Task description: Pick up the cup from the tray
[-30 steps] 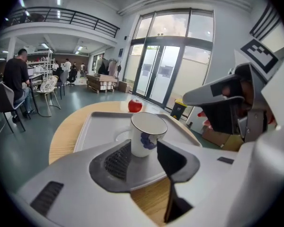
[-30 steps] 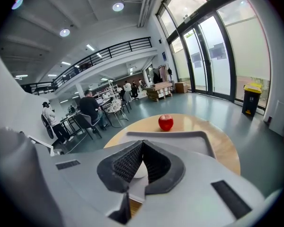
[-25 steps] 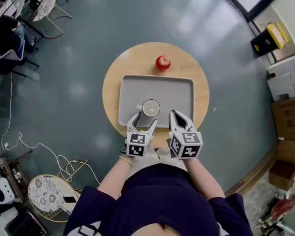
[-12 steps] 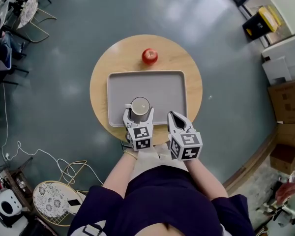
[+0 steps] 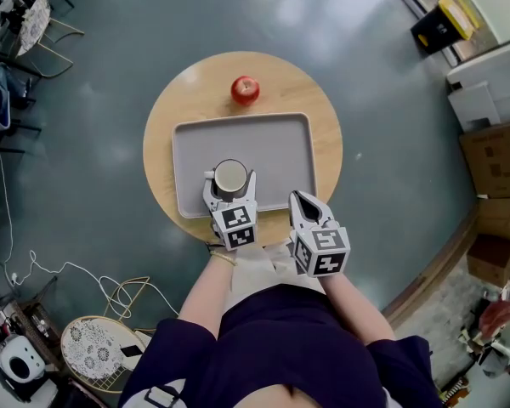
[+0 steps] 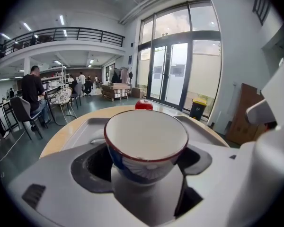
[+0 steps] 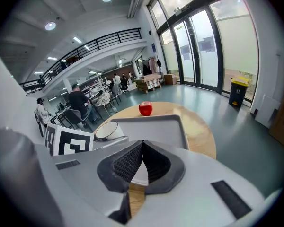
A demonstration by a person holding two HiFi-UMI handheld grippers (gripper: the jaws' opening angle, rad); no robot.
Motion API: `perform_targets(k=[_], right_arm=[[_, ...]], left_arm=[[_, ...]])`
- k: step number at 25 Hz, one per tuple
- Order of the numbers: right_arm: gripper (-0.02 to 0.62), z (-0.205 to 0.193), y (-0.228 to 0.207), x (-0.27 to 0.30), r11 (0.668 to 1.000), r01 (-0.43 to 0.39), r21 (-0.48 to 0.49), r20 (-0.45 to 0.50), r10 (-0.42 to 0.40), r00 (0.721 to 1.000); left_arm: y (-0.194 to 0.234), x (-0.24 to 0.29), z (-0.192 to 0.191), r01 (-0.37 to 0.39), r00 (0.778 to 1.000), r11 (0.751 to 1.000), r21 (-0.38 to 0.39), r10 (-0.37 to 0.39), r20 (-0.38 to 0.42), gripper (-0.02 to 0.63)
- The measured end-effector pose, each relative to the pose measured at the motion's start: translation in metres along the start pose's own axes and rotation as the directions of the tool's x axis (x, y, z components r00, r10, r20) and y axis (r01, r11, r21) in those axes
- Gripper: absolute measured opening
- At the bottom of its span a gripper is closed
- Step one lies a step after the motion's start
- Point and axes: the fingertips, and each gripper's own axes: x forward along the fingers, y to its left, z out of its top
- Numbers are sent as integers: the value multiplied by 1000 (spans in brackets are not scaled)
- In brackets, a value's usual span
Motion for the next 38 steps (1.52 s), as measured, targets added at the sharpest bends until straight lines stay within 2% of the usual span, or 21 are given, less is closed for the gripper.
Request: perform_targets(k=[11,25,38], right_arm=[[9,15,0,4,999,-29,-18,25,29,999],[8,54,22,20,989,-126,-79,83,133,988],[8,63,53,26,973,-192,-132,101,206,973]], left_arm=[[-3,-12,0,37,999,999,-17,-37,-35,388],[-5,-72,60,64,996,998,-26,-62,56,388],[13,-105,77,25,996,999,-27,-23,86,388]])
